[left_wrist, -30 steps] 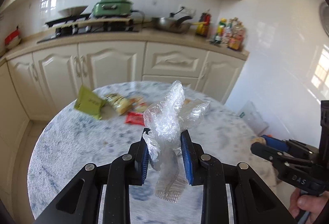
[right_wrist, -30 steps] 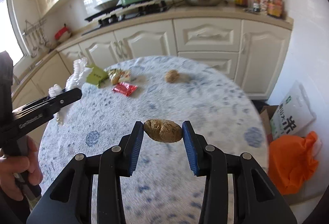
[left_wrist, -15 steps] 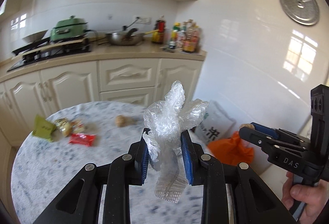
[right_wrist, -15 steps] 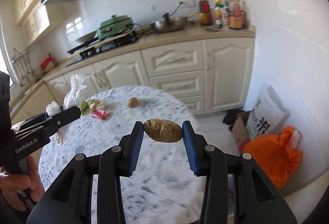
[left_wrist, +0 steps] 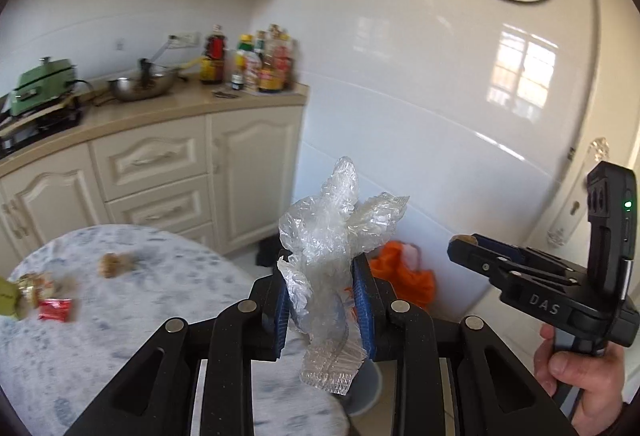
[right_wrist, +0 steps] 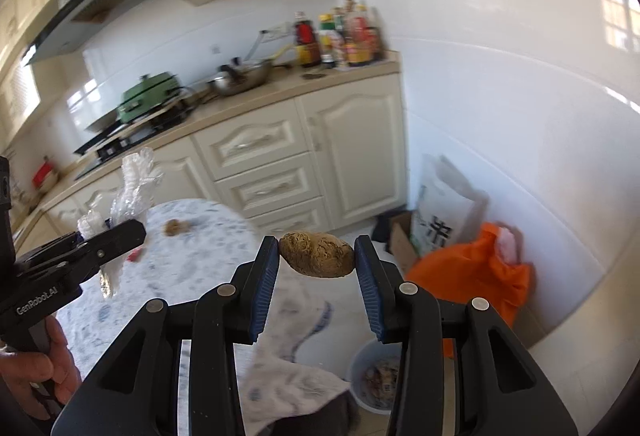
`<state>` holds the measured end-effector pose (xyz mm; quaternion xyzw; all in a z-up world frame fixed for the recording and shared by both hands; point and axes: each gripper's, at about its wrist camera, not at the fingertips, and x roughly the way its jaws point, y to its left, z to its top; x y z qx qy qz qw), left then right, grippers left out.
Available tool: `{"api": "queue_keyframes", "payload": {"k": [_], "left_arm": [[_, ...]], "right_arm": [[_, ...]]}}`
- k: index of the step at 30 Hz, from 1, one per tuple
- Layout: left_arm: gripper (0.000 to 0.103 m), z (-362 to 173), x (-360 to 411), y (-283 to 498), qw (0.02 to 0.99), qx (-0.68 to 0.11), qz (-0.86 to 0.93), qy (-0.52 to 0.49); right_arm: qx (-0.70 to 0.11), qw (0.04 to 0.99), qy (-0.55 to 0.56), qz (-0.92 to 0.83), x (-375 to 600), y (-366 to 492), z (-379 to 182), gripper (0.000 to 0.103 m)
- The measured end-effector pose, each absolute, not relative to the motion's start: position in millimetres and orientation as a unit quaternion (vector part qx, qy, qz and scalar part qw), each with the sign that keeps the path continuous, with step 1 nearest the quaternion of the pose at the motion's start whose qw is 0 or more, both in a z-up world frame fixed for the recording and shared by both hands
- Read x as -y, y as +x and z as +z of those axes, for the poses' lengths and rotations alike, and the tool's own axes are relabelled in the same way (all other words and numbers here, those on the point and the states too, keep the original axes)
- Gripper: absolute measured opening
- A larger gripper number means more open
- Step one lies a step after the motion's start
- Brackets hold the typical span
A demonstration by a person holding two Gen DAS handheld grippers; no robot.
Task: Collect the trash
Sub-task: 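Carry the plastic wrap and brown lump toward the grey bin, then open both grippers above the grey bin to drop the wrap and lump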
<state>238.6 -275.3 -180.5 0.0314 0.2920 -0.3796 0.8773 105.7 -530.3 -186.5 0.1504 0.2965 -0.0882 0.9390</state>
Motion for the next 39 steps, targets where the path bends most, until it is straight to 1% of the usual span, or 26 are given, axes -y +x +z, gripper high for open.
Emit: {"api": "queue_keyframes", "payload": {"k": [7,14,17,22,23,25,26,27,28,29,30,31,32,33,34,35,36,39], "left_arm": [[0.025,-200.7,351.7,253.4,0.842,-0.336,-0.417,0.057],[0.025,-249.1,425.7,271.3,0.803,-0.409,-0.425,0.087],[0.025,-263.0,449.4,274.1,0.792,-0.429,-0.424,0.096],[0.029,-286.8,490.5,283.0,0.772,-0.46,-0.422,0.122],[0.032,-290.6,496.5,283.5,0.768,-0.466,-0.42,0.129],[0.044,-296.8,509.8,286.2,0.764,-0.475,-0.413,0.14],[0.055,-296.3,514.6,288.5,0.764,-0.476,-0.411,0.142],[0.064,-296.2,518.4,288.7,0.765,-0.475,-0.41,0.144],[0.067,-297.4,519.8,292.3,0.767,-0.474,-0.408,0.145],[0.073,-296.2,522.4,293.0,0.77,-0.472,-0.403,0.148],[0.08,-296.1,523.3,294.3,0.773,-0.469,-0.4,0.15],[0.083,-293.6,522.3,293.9,0.778,-0.465,-0.395,0.15],[0.089,-291.5,521.7,293.1,0.782,-0.461,-0.391,0.149],[0.093,-288.2,521.0,291.8,0.788,-0.456,-0.387,0.147],[0.094,-291.0,516.1,292.1,0.792,-0.451,-0.384,0.145],[0.096,-288.8,513.8,289.8,0.796,-0.447,-0.381,0.146],[0.098,-286.8,509.0,286.4,0.8,-0.442,-0.378,0.147],[0.102,-272.9,494.5,271.6,0.819,-0.416,-0.366,0.15]], "right_arm": [[-0.325,0.918,0.19,-0.128,578.7,98.9,-227.4,0.04],[-0.378,0.885,0.235,-0.137,609.8,108.6,-288.7,0.04],[-0.393,0.873,0.253,-0.137,617.2,113.1,-310.7,0.04],[-0.409,0.859,0.278,-0.135,629.6,119.4,-340.0,0.041],[-0.411,0.855,0.284,-0.135,632.7,120.5,-346.2,0.042],[-0.418,0.847,0.299,-0.135,639.2,122.9,-358.0,0.042],[-0.42,0.844,0.304,-0.137,640.8,123.9,-362.0,0.043],[-0.421,0.841,0.308,-0.141,642.3,122.9,-364.8,0.05],[-0.422,0.839,0.312,-0.143,643.7,122.2,-367.0,0.056],[-0.421,0.837,0.318,-0.143,645.9,120.6,-368.9,0.059],[-0.419,0.836,0.325,-0.144,647.3,118.1,-369.7,0.064],[-0.417,0.835,0.328,-0.146,648.4,116.6,-369.5,0.07],[-0.414,0.835,0.33,-0.148,648.7,114.6,-368.4,0.074],[-0.413,0.835,0.332,-0.151,648.7,112.9,-366.6,0.082],[-0.412,0.834,0.332,-0.154,649.1,112.7,-365.4,0.091],[-0.41,0.834,0.332,-0.16,649.5,111.6,-363.4,0.096],[-0.408,0.834,0.332,-0.166,649.9,110.8,-361.7,0.103],[-0.401,0.834,0.332,-0.181,649.7,107.4,-351.0,0.103]]}}
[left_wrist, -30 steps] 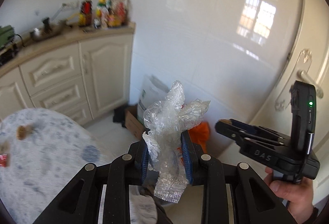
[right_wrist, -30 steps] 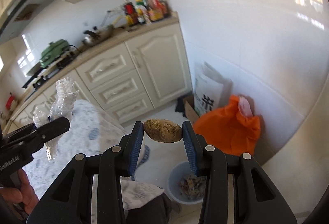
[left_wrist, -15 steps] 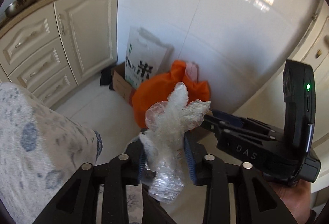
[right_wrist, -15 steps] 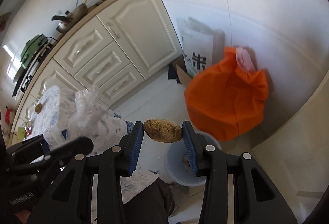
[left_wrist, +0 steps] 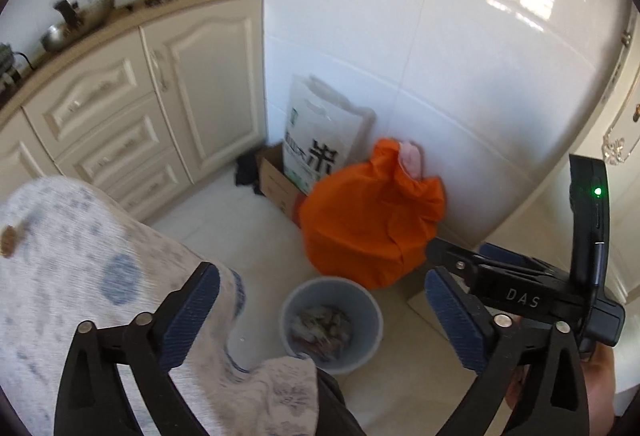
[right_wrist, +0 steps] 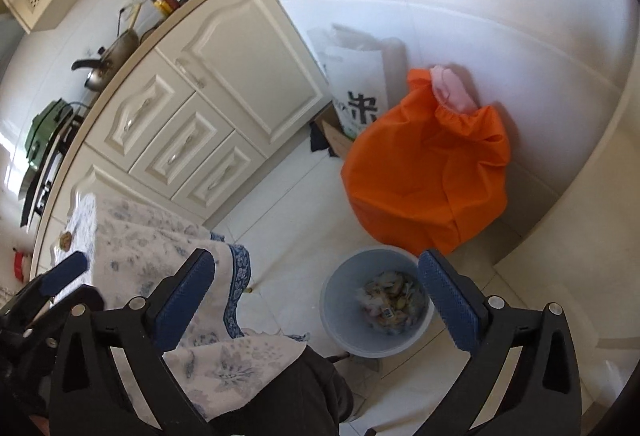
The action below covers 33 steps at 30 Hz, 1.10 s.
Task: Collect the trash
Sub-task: 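Open both grippers above the grey bin to drop the wrap and lump, then return both tools to the table toward the green packet and red wrapper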
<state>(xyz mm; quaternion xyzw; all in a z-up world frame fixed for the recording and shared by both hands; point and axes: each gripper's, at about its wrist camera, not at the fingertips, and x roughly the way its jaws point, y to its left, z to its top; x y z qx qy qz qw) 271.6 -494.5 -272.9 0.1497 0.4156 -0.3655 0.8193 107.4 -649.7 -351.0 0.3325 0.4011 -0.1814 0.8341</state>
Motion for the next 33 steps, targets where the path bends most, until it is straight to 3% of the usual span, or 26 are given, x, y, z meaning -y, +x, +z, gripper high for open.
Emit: {"api": "queue_keyframes", "payload": {"k": [20,33], "left_arm": [[0.102,-169.5,301.7,199.4,0.894,-0.311,-0.315,0.064],[0.102,-155.9,126.8,165.1,0.941,-0.286,-0.183,0.002]], "right_arm": [[-0.345,0.902,0.241,-0.102,544.3,142.0,-226.8,0.103],[-0.347,0.927,0.136,0.041,403.7,205.8,-187.6,0.103]]}}
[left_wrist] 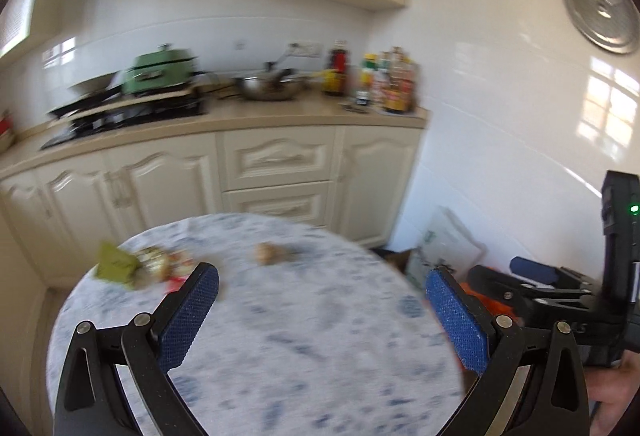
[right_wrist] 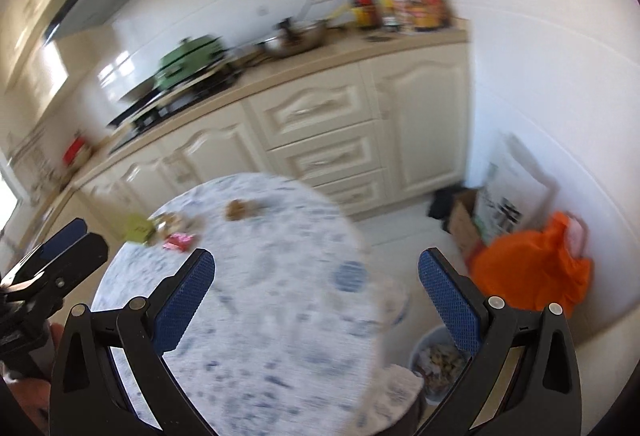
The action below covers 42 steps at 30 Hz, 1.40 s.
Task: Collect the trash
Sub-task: 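Return both tools to the table toward the green packet and red wrapper, then grasp the green packet with the left gripper while the right grasps the red wrapper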
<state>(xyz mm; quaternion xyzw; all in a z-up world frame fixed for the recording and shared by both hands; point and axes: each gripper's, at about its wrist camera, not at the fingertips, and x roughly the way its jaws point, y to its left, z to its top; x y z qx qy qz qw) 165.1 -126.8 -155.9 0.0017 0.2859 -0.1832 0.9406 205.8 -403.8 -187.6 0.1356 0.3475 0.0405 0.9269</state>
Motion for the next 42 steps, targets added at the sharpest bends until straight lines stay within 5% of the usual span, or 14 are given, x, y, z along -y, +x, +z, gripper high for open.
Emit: {"api": "queue_keyframes", "payload": {"k": [16,32,40,42], "left_arm": [[0.102,-168.2,-25.5,167.4,0.948,-0.314,0.002,-0.052],[0.102,-247.6,-40.6,337.4,0.92,-0.389,0.024,-0.032],[0.102,-290.3,-23.4,416.8,0.905,-0.425,0.011,-0.007],[0.082,-296.9,-21.1,434.7,0.902,-0.43,-0.006,-0.015]], "right_arm": [[-0.364,0.911,-0.006,0.194,214.4,291.5,-212.6,0.103],[-0.426,0.874,-0.07,0.222,155.5,380.2,-303.6,0.101],[-0.438,0.868,-0.087,0.219,148.9,408.9,-330.5,0.08],[-0.434,0.866,-0.094,0.231,144.7,408.9,-329.7,0.068]]}}
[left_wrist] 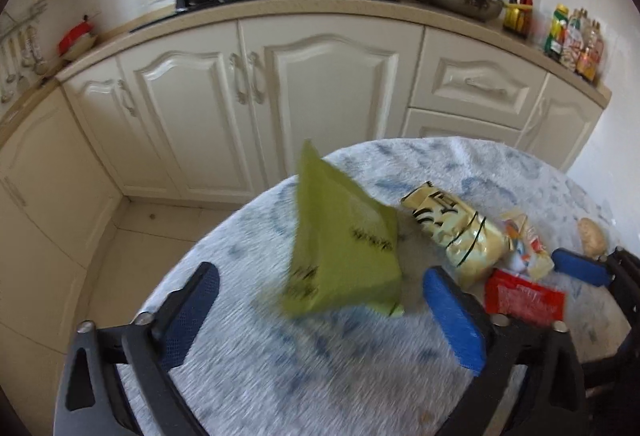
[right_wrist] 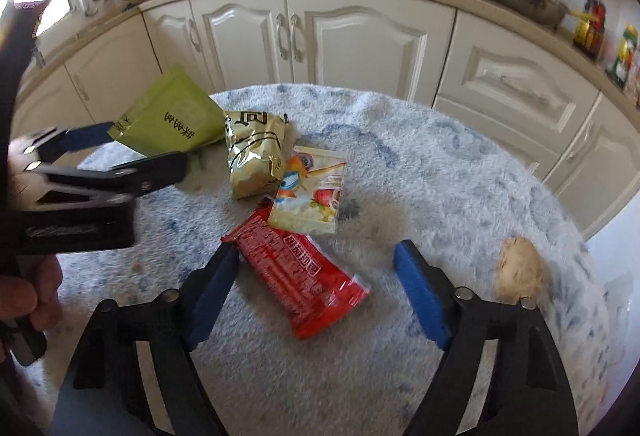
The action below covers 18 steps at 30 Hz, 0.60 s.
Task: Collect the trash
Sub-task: 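Grasp the green packet with the left gripper while the right grasps the red wrapper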
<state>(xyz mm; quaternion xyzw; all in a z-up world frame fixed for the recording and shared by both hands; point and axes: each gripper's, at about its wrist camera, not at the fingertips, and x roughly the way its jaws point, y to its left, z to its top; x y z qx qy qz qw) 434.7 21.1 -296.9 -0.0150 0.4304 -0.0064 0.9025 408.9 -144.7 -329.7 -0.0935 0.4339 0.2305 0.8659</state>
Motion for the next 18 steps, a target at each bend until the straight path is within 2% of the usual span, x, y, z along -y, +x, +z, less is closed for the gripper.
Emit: {"api": "queue_keyframes", "payload": {"k": [2,3,5,7,12,17,18], "left_arm": [[0.062,-301.9,-22.1,451.5,0.9,-0.435,-0.024,-0.027],[0.044,-302.4,-23.5,455.5,0.901,-0.432,-0.027,-0.027],[0.025,-303.8,-27.2,462.8,0.899,-0.434,-0.045,-0.038],[0.023,-303.9,-31.2,462.6,0.898,-0.434,-0.054,-0.049],[0.02,-300.4,-39.7,440.5,0.905,-0.42,-0.049,-0.048],[0.02,-293.5,-40.8,406.9,0.909,-0.408,-0.057,-0.058],[0.02,-293.4,-39.4,398.8,0.91,-0.406,-0.062,-0.056]], "right_arm": [[-0.43,0.866,-0.096,0.236,142.6,406.7,-329.2,0.054],[-0.43,0.865,-0.095,0.239,141.9,405.2,-328.2,0.045],[-0.433,0.863,-0.094,0.241,140.9,402.3,-327.3,0.035],[-0.437,0.862,-0.083,0.243,146.0,397.8,-325.9,0.024],[-0.449,0.859,-0.028,0.243,172.9,374.4,-322.5,0.017],[-0.46,0.857,-0.014,0.232,194.7,337.5,-320.9,0.016],[-0.463,0.855,-0.019,0.232,195.6,331.1,-320.7,0.02]]}}
